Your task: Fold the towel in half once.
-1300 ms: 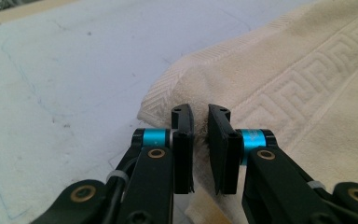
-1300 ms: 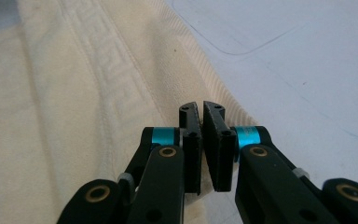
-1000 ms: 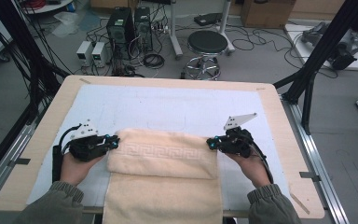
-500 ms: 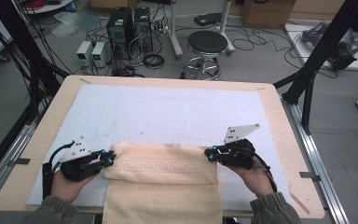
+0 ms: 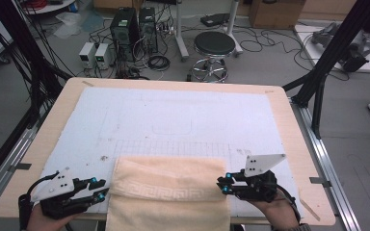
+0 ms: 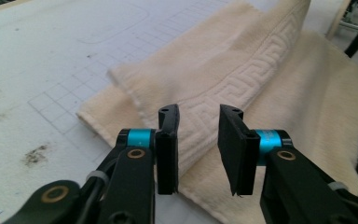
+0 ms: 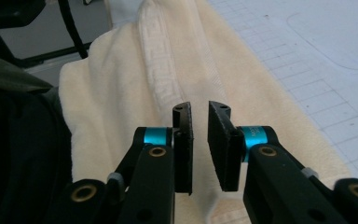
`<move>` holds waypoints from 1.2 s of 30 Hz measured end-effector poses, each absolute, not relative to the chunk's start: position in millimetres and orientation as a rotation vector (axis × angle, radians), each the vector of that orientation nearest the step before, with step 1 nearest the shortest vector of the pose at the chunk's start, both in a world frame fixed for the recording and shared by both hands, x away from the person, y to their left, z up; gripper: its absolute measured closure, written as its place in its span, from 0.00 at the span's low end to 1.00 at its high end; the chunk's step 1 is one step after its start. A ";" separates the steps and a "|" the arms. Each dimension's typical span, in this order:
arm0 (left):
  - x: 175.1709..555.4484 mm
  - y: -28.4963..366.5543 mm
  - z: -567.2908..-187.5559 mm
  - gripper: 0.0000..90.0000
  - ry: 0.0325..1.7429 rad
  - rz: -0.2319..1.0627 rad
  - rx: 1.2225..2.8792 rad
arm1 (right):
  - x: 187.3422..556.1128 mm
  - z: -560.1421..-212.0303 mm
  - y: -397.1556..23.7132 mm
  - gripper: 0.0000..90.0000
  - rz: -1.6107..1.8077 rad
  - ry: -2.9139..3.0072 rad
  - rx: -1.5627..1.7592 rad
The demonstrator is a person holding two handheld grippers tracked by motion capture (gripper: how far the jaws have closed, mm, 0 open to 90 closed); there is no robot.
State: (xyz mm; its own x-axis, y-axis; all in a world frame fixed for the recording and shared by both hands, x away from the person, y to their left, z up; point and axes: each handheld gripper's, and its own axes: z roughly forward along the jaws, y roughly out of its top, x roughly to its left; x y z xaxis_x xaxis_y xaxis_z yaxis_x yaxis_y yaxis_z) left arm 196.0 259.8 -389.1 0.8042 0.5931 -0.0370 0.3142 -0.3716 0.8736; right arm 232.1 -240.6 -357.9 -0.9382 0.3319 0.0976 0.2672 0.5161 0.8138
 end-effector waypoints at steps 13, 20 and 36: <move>259.0 231.1 -417.2 0.59 0.729 0.291 2.099 | 280.7 -396.1 -229.9 0.70 1.332 2.744 0.690; 254.6 225.4 -426.7 0.92 0.698 0.247 2.187 | 275.4 -414.4 -228.5 0.71 1.316 2.774 0.720; 204.8 256.5 -389.7 0.67 0.625 0.339 2.021 | 279.5 -399.8 -231.3 0.66 1.252 2.695 0.691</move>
State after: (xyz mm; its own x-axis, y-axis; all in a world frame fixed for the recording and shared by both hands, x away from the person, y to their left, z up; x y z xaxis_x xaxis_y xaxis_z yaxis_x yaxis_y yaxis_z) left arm 204.8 256.5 -389.7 0.8303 0.5571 -0.0150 0.2904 -0.4096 0.8648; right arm 279.5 -231.3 -399.8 -0.8934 0.4367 0.1055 0.3622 0.5612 0.7442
